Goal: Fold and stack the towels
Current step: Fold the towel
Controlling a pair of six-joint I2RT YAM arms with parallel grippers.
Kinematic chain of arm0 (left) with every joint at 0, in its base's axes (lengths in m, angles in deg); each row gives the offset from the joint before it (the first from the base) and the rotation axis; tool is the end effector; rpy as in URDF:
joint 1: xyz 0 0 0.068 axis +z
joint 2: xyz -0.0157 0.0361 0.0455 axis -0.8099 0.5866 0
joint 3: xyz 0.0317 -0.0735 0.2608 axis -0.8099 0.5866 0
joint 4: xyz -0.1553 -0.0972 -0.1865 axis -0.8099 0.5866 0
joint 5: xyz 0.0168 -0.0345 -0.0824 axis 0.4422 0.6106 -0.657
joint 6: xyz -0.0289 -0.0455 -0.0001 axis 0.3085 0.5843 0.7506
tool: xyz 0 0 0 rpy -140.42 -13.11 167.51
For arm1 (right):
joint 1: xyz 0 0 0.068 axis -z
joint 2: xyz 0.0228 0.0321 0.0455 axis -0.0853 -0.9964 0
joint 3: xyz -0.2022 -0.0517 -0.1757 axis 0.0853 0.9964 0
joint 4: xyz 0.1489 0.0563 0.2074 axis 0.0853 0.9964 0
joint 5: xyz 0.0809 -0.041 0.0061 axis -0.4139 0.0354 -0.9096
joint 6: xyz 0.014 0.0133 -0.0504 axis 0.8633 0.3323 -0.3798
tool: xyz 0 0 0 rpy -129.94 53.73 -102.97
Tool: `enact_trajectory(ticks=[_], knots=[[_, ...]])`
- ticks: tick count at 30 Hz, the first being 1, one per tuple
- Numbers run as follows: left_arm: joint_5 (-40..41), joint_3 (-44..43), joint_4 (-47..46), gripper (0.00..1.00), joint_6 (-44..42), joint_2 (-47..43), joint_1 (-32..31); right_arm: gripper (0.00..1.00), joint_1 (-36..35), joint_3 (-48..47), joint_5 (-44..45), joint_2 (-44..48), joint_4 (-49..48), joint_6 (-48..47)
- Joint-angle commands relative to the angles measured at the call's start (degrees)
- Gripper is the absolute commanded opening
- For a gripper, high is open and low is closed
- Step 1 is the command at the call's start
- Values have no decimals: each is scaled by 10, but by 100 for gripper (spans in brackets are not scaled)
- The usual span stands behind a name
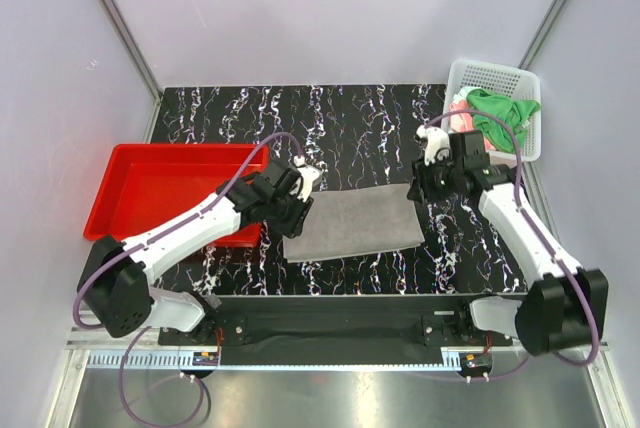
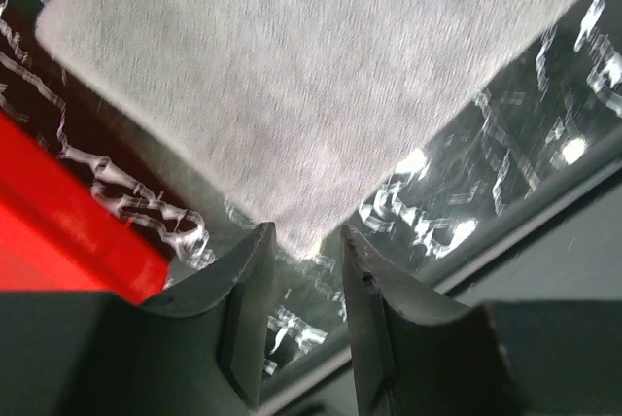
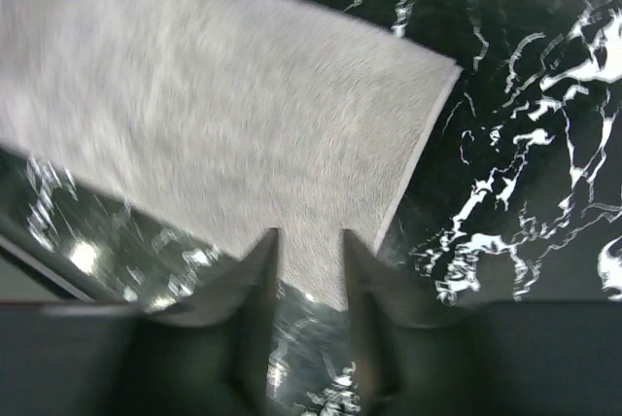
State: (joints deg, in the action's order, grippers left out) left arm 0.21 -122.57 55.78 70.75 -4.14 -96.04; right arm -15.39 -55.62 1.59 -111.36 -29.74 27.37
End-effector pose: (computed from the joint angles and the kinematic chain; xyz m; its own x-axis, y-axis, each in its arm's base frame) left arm 0.1956 -0.1801 0.2511 -0.7244 0.4900 -0.4849 0.6162 0.7756 -0.1367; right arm 0.2417 0.0586 0.2765 -0.6538 -0.3242 -0.6837 -0.5598 0.8152 0.1487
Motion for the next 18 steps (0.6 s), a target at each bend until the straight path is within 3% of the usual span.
enact_trajectory(ticks=[1,2,3,6,9,13,18], knots=[[-8,29,-89,38,63,8,-3,33,-4,-59,64,-61,21,156],[-15,36,-97,38,69,12,-4,18,-4,-64,86,-70,25,221],[-28,53,-105,38,77,14,-4,10,-4,-63,118,-77,27,254],[-38,76,-133,38,121,27,-3,0,-4,-2,88,-66,-30,361],[-42,106,-155,38,168,43,-4,0,-4,67,84,-74,-90,433],[-2,123,-142,39,188,58,-6,0,-4,82,135,-167,-86,421],[6,128,-116,39,206,39,-8,0,-4,87,176,-198,-97,431]])
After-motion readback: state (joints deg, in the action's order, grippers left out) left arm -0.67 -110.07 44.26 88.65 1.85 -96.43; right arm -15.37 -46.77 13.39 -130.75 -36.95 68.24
